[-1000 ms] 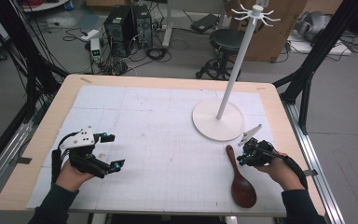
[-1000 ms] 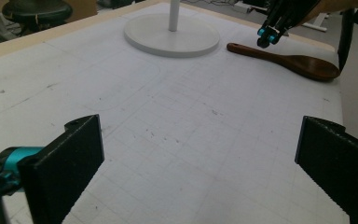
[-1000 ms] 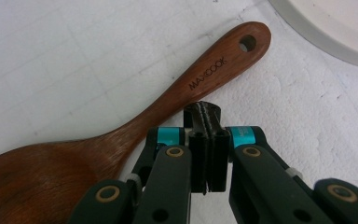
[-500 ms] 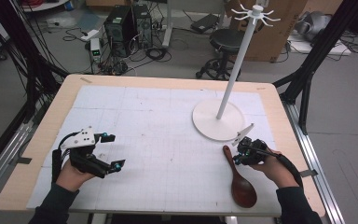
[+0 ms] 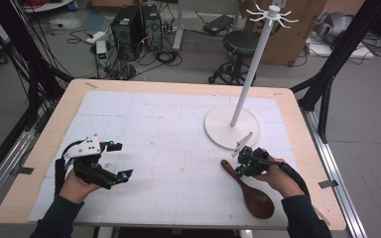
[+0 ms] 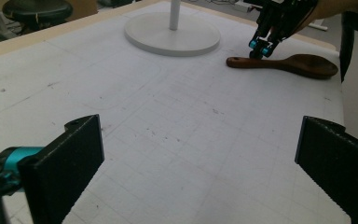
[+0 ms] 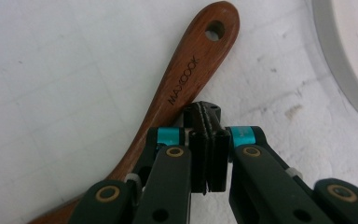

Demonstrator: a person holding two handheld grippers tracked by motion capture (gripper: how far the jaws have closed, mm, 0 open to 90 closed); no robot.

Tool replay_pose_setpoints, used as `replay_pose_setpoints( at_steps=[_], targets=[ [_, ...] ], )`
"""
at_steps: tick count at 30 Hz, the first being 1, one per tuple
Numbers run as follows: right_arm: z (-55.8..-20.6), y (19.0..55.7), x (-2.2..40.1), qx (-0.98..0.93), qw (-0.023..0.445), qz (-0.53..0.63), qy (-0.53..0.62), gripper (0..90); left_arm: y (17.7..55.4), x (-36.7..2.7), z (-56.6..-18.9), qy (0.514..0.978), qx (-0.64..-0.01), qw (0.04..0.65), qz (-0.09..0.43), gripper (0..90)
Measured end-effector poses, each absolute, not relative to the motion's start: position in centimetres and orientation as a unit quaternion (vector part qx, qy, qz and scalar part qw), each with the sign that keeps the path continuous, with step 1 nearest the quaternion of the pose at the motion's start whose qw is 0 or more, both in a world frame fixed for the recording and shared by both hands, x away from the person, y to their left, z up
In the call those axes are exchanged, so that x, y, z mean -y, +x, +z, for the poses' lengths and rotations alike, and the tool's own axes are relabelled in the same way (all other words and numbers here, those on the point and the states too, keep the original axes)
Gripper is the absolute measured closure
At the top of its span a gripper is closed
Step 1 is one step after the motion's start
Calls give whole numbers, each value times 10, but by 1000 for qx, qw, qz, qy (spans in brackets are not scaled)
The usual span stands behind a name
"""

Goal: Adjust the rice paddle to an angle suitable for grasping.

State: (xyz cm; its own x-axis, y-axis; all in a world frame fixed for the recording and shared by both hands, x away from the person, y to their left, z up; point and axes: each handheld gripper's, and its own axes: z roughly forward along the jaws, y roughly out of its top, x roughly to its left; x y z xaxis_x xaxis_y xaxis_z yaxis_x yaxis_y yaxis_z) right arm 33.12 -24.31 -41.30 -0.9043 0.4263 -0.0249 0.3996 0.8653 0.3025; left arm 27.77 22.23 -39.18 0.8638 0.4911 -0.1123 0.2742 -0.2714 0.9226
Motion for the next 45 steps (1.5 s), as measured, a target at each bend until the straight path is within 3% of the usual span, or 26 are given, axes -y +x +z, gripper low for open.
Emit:
replay_pose_setpoints(
  at_steps=[22,33,40,45],
  targets=[
    [-399,313,205,-976,46,144,155,895,278,-222,-392,794,-240,549,100,18],
    [-383,305,218,-958,15,179,225,561,278,-221,-393,795,-244,547,98,18],
    [-377,300,222,-955,8,182,234,198,278,-221,-393,796,-243,546,96,18],
    [-376,297,224,-953,23,178,244,20,278,-221,-393,796,-244,546,95,18]
  ],
)
